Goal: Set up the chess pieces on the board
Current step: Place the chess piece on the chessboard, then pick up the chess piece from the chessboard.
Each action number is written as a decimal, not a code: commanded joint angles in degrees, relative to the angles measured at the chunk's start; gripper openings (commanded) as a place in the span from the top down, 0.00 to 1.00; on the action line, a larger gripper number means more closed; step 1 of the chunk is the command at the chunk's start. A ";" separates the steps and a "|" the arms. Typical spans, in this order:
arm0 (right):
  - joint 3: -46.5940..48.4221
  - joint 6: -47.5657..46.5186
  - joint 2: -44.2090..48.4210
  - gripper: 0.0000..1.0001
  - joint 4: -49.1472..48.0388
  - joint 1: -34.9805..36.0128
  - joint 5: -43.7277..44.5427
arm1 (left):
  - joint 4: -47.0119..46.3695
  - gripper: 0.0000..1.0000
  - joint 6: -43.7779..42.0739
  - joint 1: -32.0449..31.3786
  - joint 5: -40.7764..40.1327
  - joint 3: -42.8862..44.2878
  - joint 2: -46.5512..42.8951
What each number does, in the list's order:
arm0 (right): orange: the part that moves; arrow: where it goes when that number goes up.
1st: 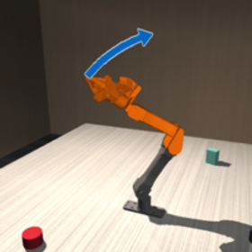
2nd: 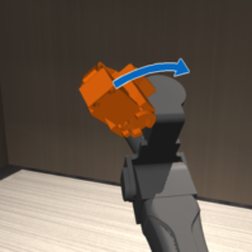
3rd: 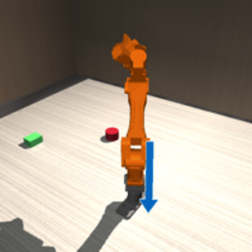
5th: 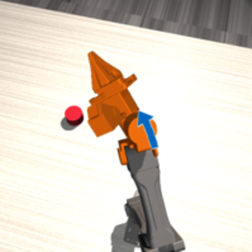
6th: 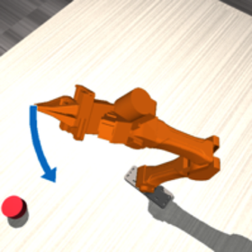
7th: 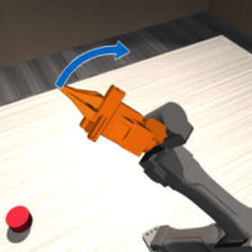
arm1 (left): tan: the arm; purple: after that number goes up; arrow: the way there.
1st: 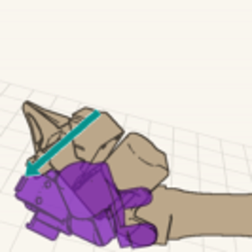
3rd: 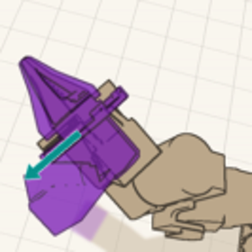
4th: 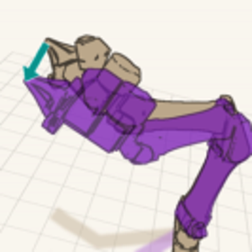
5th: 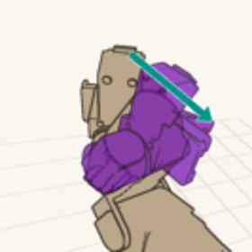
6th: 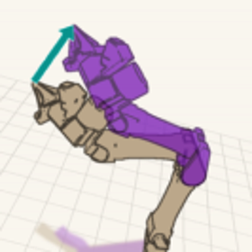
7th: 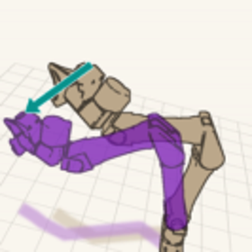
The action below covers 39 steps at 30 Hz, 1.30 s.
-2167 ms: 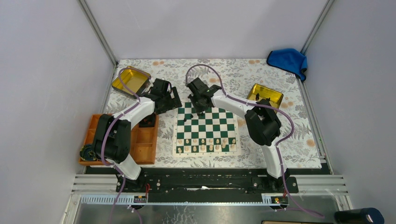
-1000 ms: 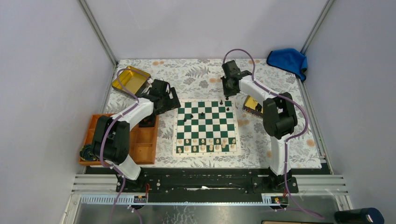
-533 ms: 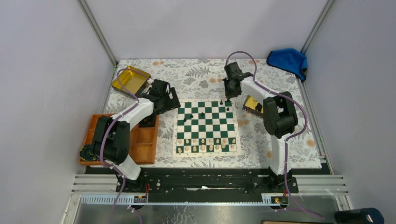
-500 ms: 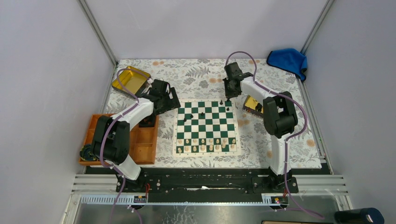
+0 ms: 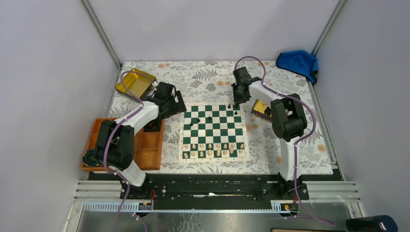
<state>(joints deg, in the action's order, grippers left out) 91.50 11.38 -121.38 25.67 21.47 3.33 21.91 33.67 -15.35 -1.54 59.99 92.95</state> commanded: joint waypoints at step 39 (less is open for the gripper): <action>2.10 -2.12 8.23 0.53 -0.71 11.70 -0.67 | -1.64 0.01 0.30 0.31 0.28 -1.60 -1.80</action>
<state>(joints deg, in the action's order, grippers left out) 94.26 10.07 -116.01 24.75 28.82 2.85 22.24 33.71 -15.31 -1.50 59.35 92.90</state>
